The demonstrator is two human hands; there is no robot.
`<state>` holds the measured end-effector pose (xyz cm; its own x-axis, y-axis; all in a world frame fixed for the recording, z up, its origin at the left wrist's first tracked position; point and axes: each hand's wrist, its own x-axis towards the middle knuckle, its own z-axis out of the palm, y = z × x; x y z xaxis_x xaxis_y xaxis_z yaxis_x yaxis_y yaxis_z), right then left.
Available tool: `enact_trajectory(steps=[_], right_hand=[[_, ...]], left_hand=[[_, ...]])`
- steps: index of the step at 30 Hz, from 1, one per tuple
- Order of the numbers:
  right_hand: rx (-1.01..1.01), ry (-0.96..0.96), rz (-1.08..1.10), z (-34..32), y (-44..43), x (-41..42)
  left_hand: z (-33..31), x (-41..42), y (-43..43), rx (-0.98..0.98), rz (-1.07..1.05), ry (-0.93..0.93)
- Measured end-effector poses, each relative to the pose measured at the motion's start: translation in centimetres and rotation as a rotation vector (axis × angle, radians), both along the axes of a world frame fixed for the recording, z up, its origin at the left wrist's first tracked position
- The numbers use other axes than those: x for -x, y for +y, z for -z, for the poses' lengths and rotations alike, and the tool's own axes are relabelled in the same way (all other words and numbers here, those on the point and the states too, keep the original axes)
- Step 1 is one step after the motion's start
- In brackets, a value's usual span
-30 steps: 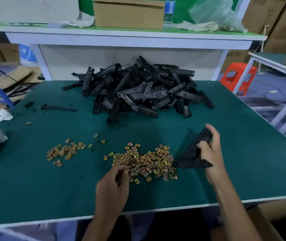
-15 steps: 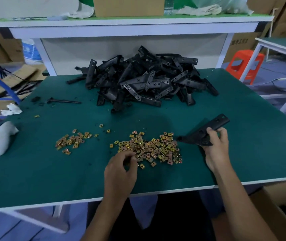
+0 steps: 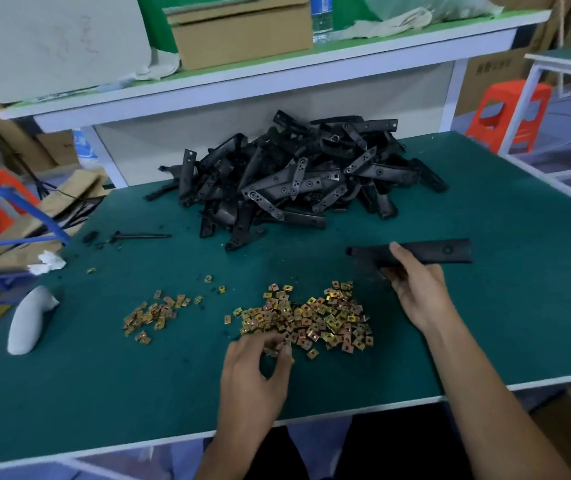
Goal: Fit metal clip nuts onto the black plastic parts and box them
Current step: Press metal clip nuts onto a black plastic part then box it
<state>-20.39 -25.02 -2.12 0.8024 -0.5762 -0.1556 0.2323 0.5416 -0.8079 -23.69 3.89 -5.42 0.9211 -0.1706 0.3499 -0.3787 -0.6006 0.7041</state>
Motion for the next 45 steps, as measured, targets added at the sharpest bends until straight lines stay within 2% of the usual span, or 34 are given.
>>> enact_trajectory(steps=[9,13,17,20,22,27,38,42,45], right_hand=[[-0.028,-0.033,-0.063,0.2,-0.1,0.5],[-0.106,-0.026,-0.116,0.4,0.1,0.6],[-0.153,0.005,-0.16,0.5,0.1,0.5],[-0.213,0.0,-0.143,0.2,0.0,0.5],[-0.235,0.0,-0.122,0.1,0.0,0.6],[-0.266,-0.011,-0.088,0.0,0.2,0.9],[-0.241,-0.033,-0.186,1.5,2.0,3.0],[-0.252,-0.016,-0.208,1.2,3.6,3.5],[-0.29,-0.046,-0.201,1.2,4.3,3.6]], left_hand=[[-0.6,0.4,-0.6,-0.047,0.039,-0.036],[-1.4,-0.2,-1.9,-0.092,0.094,-0.079],[-3.0,-4.1,-5.9,-0.289,0.196,-0.181],[-3.8,-6.8,-8.8,-0.489,0.284,-0.101],[-3.3,-7.5,-9.6,-0.554,0.294,-0.021],[-2.4,-7.8,-9.4,-0.513,0.274,-0.06],[-1.6,-7.2,-7.8,-0.381,0.244,-0.094],[-2.7,-7.0,-7.4,-0.175,0.217,-0.02],[-4.1,-6.4,-7.1,0.075,0.186,0.159]])
